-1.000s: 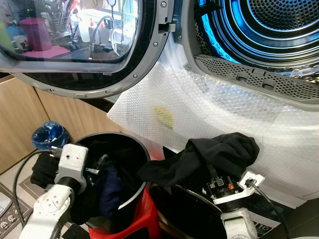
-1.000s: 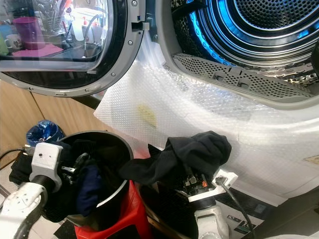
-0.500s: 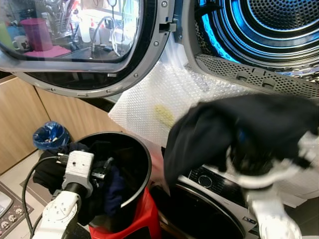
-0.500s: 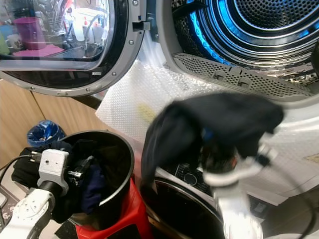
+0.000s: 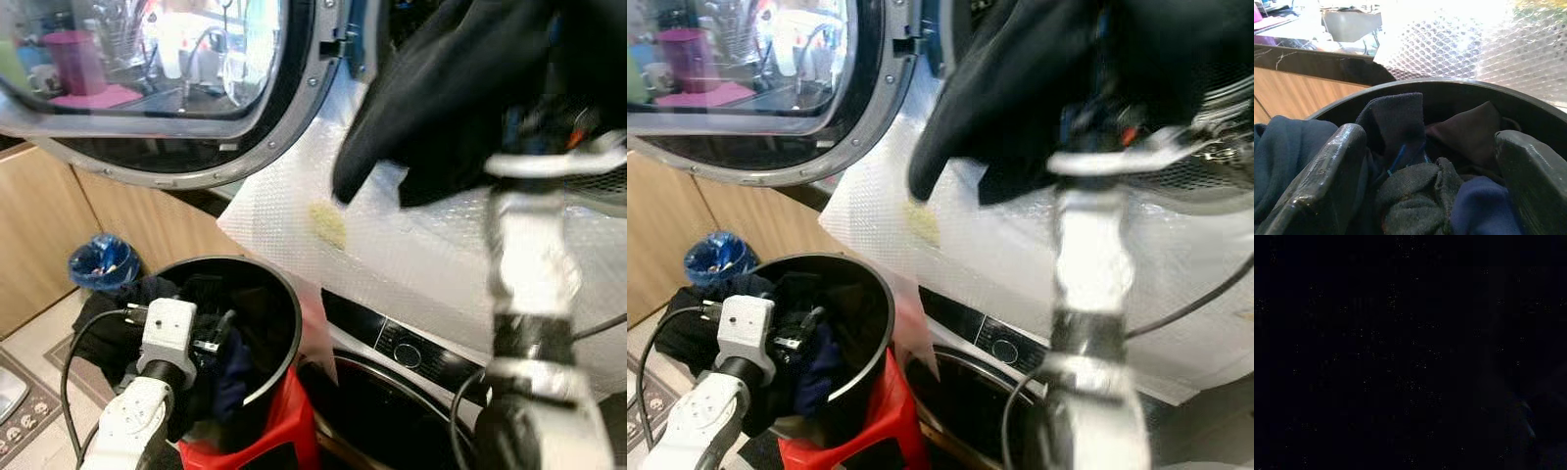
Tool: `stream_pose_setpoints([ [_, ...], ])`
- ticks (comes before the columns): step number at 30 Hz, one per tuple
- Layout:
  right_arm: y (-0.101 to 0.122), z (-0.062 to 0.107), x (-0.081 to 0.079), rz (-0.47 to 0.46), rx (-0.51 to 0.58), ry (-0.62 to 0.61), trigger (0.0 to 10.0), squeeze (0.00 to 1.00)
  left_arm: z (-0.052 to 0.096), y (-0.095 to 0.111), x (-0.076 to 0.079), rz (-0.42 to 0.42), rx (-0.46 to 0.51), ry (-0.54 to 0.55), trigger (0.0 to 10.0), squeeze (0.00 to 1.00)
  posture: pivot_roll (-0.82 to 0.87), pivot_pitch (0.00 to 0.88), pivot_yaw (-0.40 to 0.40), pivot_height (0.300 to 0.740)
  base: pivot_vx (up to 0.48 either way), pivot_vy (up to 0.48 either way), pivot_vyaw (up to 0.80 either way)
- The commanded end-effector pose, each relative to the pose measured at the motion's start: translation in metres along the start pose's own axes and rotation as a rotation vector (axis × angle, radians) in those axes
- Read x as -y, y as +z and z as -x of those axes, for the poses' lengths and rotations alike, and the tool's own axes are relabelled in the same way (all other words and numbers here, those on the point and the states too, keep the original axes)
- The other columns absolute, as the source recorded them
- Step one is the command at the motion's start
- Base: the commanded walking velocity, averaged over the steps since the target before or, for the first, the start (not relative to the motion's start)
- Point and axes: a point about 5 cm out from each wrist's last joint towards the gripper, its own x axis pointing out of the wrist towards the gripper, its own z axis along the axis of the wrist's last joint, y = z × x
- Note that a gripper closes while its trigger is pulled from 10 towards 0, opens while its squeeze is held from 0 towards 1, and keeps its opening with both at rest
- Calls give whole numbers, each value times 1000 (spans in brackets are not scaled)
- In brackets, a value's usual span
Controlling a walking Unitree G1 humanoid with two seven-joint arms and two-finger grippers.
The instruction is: Clothes washing
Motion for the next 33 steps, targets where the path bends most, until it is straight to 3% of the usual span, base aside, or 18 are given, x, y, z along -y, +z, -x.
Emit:
stream_pose_setpoints([
  [1,7,-27,3,108,-6,-27,0,0,3,-11,5,21,-55,-5,10000,0,41,88,-36,740,0,0,0],
  [4,15,-56,11,209,-7,-178,0,0,4,-11,10,38,-54,-9,10000,0,45,88,-42,740,0,0,0],
  [6,16,-60,11,236,-17,-191,0,0,4,-11,11,38,-55,-9,10000,0,45,88,-42,740,0,0,0],
  [7,17,-71,8,292,-46,-209,0,0,5,-12,12,45,-56,-8,10000,0,51,90,-49,740,0,0,0],
  [11,21,-90,2,381,-69,-284,0,0,7,-13,15,60,-62,-1,10000,0,61,90,-55,740,0,0,0],
  [12,24,-97,0,468,-89,-342,0,0,8,-13,16,64,-65,1,10000,0,63,90,-57,740,0,0,0],
  [15,27,-102,0,630,-149,-438,0,0,10,-14,18,65,-68,3,10000,0,67,91,-61,740,0,0,0],
  [16,27,-102,3,807,-221,-518,0,0,11,-14,18,67,-70,6,10000,0,72,90,-64,740,0,0,0],
  [17,28,-101,3,861,-239,-538,0,0,11,-15,19,67,-71,7,10000,0,72,90,-64,740,0,0,0],
  [20,33,-94,12,949,-260,-680,0,0,13,-16,20,73,-77,11,10000,0,79,94,-71,740,0,0,0],
  [24,33,-85,19,1052,-303,-771,0,0,14,-17,22,75,-86,13,10000,0,84,93,-75,740,0,0,0],
  [25,28,-74,28,1089,-380,-829,5255,0,15,-18,23,75,-92,14,10000,0,87,94,-78,740,0,0,0],
  [26,26,-70,31,1098,-408,-845,5255,0,15,-18,23,76,-95,15,10000,0,87,94,-78,740,0,0,0],
  [27,24,-66,34,1109,-434,-853,6784,0,15,-18,23,78,-98,16,10000,0,91,94,-81,740,0,0,0],
  [28,19,-61,37,1127,-486,-856,10000,0,16,-19,24,79,-106,17,10000,0,91,94,-81,740,0,0,0],
  [33,4,-44,47,1173,-629,-884,10000,0,17,-22,26,90,-127,13,10000,0,90,99,-84,740,0,0,0],
])
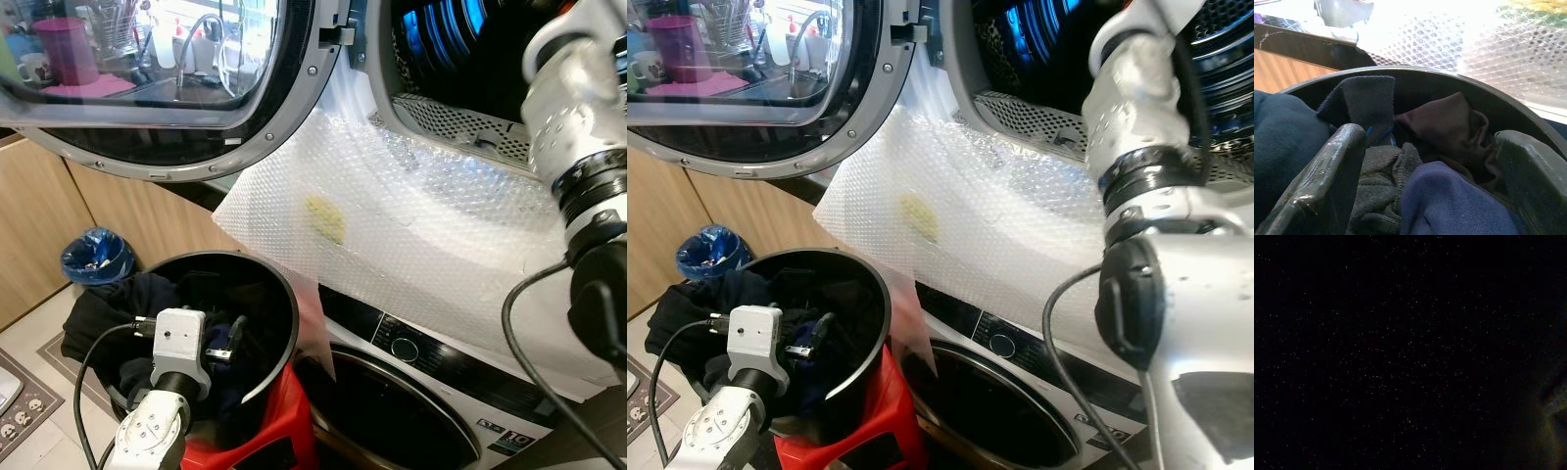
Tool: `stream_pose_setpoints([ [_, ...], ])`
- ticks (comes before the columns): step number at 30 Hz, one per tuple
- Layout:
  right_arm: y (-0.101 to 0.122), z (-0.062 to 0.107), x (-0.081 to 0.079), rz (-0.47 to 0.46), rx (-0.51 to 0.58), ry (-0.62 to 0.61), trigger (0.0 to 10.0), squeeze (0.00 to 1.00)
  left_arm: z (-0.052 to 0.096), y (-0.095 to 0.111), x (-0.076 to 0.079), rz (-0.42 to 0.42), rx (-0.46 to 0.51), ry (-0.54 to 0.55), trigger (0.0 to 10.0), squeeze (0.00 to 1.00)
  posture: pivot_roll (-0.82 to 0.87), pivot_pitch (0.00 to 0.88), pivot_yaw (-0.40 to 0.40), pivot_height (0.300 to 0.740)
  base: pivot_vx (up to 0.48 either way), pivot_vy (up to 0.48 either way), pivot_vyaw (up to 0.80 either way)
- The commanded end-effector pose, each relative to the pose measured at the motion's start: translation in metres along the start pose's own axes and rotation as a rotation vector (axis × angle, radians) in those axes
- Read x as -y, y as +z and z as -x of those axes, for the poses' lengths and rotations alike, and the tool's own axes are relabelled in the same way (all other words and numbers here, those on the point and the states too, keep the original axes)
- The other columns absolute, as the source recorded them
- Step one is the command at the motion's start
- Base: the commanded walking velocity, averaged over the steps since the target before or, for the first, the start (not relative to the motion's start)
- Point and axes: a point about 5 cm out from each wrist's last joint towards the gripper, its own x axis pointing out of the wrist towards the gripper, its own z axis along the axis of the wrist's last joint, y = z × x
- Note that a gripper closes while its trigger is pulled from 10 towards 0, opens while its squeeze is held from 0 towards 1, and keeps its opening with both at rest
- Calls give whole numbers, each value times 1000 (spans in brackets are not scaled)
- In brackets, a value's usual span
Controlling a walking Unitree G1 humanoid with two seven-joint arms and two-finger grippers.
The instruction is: Clothes washing
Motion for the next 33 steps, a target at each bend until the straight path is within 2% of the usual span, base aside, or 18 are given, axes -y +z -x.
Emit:
stream_pose_setpoints([
  [1,0,0,0,31,-17,-4,10000,0,7,-21,2,-5,-114,1,10000,0,91,98,-86,740,0,0,0],
  [5,-10,1,-5,55,-72,25,10000,0,8,-22,4,5,-124,-3,10000,0,91,98,-86,740,0,0,0],
  [6,-12,1,-7,55,-80,45,10000,1000,8,-22,5,9,-127,-3,10000,0,92,99,-88,740,0,0,0],
  [11,-13,2,-13,72,-87,71,10000,1000,9,-23,6,14,-134,-6,10000,0,93,101,-89,740,0,0,0],
  [15,-19,2,-11,111,-106,56,10000,1000,10,-23,7,14,-141,-3,10000,0,96,104,-92,740,0,0,0],
  [20,-18,2,-2,129,-94,-10,10000,1000,11,-24,6,12,-149,14,10000,0,104,111,-95,740,0,0,0],
  [25,-4,0,27,179,-32,-207,10000,1000,14,-23,5,22,-154,40,10000,0,109,122,-105,740,0,0,0],
  [30,-1,1,36,252,-13,-266,10000,1000,14,-24,4,27,-162,61,10000,0,107,125,-107,740,0,0,0],
  [33,-9,1,35,274,-38,-242,10000,1000,14,-25,4,28,-166,60,10000,0,104,123,-108,740,0,0,0],
])
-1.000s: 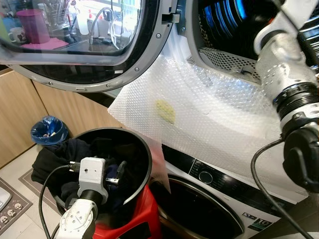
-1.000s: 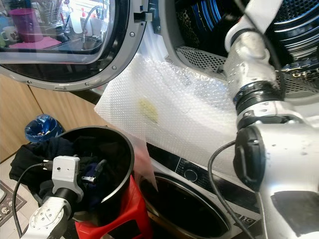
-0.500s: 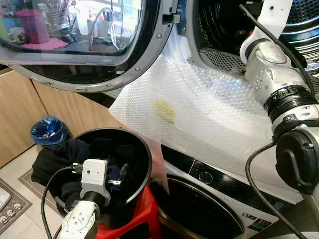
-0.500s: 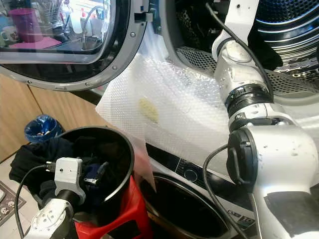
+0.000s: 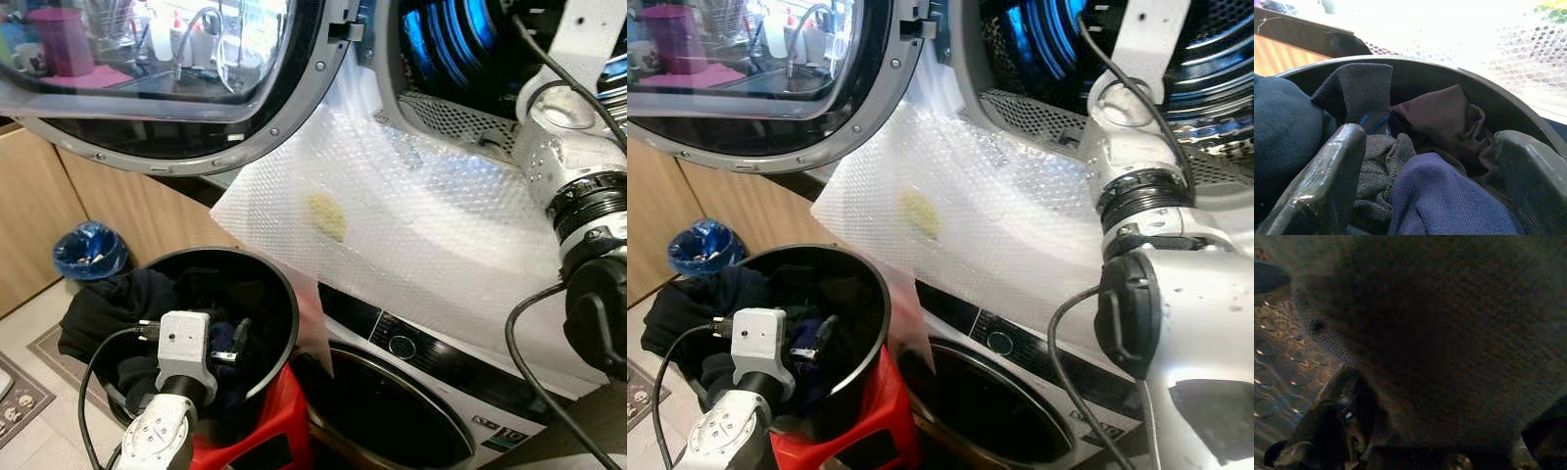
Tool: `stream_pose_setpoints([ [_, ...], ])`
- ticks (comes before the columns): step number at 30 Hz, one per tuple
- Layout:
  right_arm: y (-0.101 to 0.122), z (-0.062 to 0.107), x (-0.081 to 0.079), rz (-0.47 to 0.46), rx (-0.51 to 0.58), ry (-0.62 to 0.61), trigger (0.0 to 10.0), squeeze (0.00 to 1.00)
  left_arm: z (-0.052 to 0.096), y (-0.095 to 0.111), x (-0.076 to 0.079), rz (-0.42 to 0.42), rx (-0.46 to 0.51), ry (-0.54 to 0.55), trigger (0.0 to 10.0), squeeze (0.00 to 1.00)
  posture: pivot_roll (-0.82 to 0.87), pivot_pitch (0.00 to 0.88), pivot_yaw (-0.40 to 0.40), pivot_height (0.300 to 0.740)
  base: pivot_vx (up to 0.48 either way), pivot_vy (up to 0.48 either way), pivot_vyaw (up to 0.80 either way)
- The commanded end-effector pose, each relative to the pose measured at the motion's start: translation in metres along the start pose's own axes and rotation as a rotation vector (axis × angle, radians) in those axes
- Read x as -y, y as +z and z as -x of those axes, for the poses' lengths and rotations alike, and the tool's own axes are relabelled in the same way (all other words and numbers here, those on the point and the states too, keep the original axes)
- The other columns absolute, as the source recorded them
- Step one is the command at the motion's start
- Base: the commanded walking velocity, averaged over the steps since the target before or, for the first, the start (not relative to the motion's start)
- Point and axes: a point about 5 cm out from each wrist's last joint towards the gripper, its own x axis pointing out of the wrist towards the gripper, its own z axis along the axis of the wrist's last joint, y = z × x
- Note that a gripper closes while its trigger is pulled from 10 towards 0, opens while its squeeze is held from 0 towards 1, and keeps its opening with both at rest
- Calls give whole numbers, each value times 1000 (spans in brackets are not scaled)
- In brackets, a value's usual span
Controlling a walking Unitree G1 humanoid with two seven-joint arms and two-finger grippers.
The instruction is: Clothes washing
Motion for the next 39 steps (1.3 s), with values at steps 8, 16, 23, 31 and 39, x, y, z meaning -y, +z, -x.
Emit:
stream_pose_setpoints([
  [8,-12,1,-1,99,-12,24,10000,1000,6,-28,-1,-5,-160,13,10000,0,102,119,-107,740,0,0,0],
  [16,-25,2,-3,122,-48,61,10000,1000,6,-32,2,-4,-195,-4,10000,0,99,120,-105,740,0,0,0],
  [23,-28,1,1,136,-54,68,10000,1000,5,-33,3,-4,-221,-22,10000,0,79,119,-93,740,0,0,0],
  [31,-30,0,4,171,-56,103,10000,0,5,-36,6,-13,-249,-46,10000,0,61,122,-82,740,0,0,0],
  [39,-25,-3,14,104,-40,113,10000,0,4,-36,6,-11,-258,-52,10000,0,40,121,-68,740,0,0,0],
])
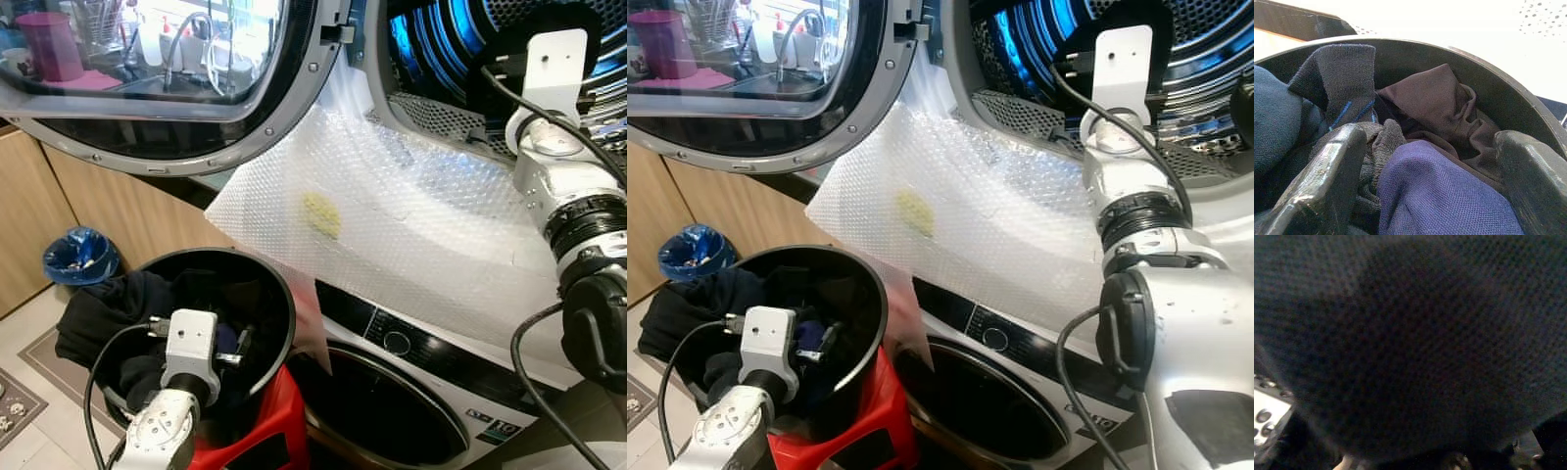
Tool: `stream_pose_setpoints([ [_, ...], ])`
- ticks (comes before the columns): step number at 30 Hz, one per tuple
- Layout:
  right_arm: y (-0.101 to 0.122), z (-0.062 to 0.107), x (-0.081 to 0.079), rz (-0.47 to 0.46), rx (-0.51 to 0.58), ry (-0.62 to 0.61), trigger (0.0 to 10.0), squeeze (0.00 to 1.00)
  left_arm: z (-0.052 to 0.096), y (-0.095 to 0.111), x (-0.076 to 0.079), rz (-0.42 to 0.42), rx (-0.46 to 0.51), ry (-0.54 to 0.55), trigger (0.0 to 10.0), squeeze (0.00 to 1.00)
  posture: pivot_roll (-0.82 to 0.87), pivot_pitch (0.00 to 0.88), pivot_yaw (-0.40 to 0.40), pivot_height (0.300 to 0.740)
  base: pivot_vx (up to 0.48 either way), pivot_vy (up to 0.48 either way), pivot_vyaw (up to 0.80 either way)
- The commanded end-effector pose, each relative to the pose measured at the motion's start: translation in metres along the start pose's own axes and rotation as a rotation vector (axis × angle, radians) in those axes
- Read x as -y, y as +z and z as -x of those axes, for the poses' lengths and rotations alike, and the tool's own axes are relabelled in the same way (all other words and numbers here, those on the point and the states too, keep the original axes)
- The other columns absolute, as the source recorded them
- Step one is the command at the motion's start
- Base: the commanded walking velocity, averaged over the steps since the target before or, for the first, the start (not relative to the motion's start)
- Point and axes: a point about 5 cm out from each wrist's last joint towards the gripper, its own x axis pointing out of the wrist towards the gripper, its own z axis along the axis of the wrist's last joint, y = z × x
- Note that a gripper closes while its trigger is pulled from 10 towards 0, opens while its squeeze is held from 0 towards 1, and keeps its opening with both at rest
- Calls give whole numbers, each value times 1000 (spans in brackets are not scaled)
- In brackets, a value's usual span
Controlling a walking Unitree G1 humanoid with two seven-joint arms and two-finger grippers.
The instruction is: Clothes washing
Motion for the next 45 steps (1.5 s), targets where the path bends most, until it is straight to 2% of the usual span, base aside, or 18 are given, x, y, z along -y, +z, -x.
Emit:
stream_pose_setpoints([
  [1,2,-1,10,-21,18,-21,10000,0,5,-33,1,17,-168,-8,10000,0,38,120,-67,740,0,0,0],
  [18,3,-2,24,-85,34,11,10000,0,3,-31,1,19,-173,-8,10000,0,24,118,-58,740,0,0,0],
  [23,-6,-2,31,-44,26,26,10000,0,2,-32,1,15,-181,-13,10000,0,10,118,-50,740,0,0,0],
  [28,-10,-2,33,-40,20,32,10000,0,2,-32,1,15,-182,-15,10000,0,10,118,-51,740,0,0,0],
  [34,-16,-1,34,-101,27,70,10000,0,2,-33,1,17,-185,-14,10000,0,8,121,-48,740,0,0,0],
  [45,-22,1,40,-107,28,148,10000,0,2,-35,2,14,-206,-21,10000,0,-3,122,-49,740,0,0,0],
])
